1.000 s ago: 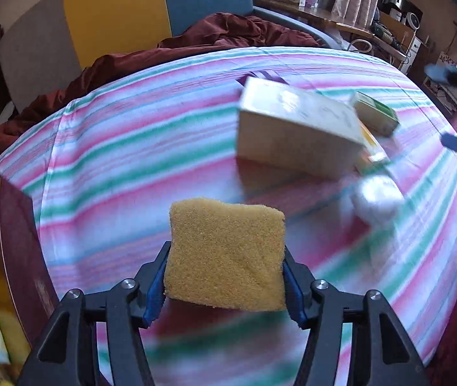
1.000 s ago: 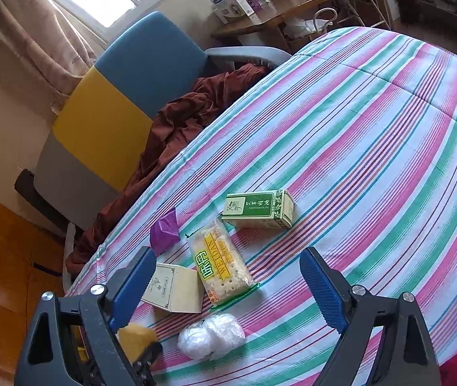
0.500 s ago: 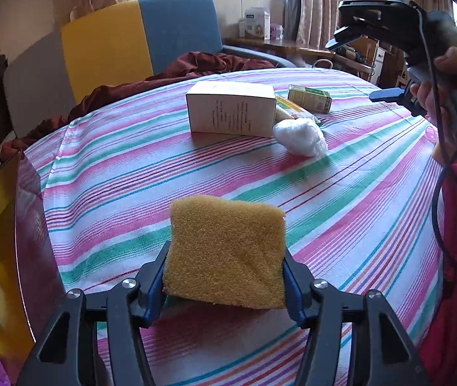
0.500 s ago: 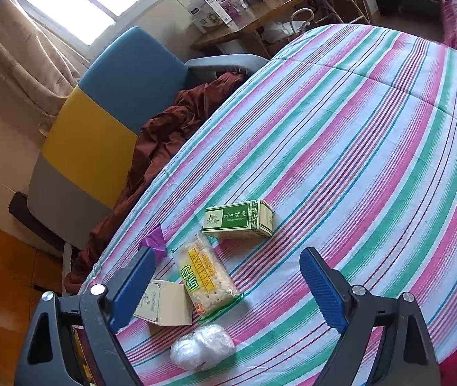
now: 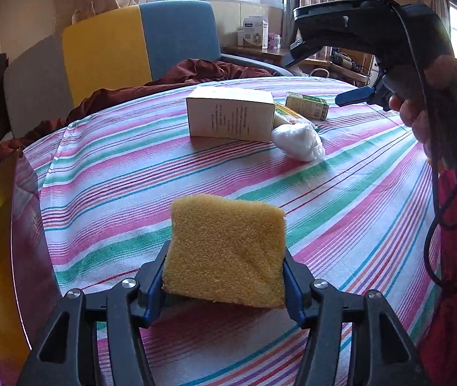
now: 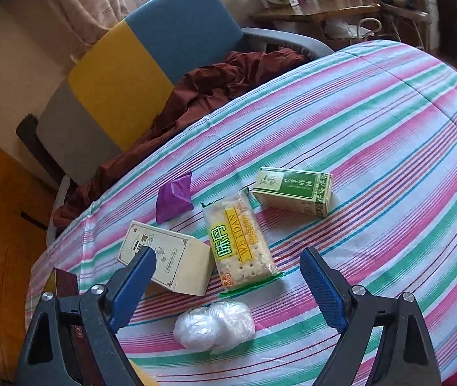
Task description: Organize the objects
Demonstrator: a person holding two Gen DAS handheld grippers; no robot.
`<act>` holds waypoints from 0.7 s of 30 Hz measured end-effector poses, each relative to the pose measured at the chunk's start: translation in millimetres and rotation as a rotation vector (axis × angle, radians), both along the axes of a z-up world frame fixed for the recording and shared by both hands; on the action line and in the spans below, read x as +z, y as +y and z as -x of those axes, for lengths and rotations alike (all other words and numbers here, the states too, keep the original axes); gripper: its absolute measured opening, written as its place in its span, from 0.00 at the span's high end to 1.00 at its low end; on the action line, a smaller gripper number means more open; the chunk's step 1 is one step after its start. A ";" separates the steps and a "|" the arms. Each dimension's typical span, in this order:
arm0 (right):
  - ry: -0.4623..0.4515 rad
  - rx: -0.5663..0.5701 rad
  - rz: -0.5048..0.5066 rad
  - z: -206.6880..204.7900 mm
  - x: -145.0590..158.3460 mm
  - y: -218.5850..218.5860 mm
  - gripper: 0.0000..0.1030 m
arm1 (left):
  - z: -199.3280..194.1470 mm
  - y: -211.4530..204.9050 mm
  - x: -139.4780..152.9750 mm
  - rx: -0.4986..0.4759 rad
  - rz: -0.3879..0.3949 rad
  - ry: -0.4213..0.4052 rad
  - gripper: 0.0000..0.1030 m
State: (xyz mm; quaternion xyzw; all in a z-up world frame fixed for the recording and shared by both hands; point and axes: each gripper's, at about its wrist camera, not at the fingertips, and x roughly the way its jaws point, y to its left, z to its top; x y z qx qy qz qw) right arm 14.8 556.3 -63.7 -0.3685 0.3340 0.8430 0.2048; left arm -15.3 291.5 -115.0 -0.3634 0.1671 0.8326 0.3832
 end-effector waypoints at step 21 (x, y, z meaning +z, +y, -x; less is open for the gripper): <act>-0.113 0.437 -0.340 56.6 4.0 -80.6 0.10 | 5.4 -4.8 -0.8 -0.009 -0.038 -0.036 0.41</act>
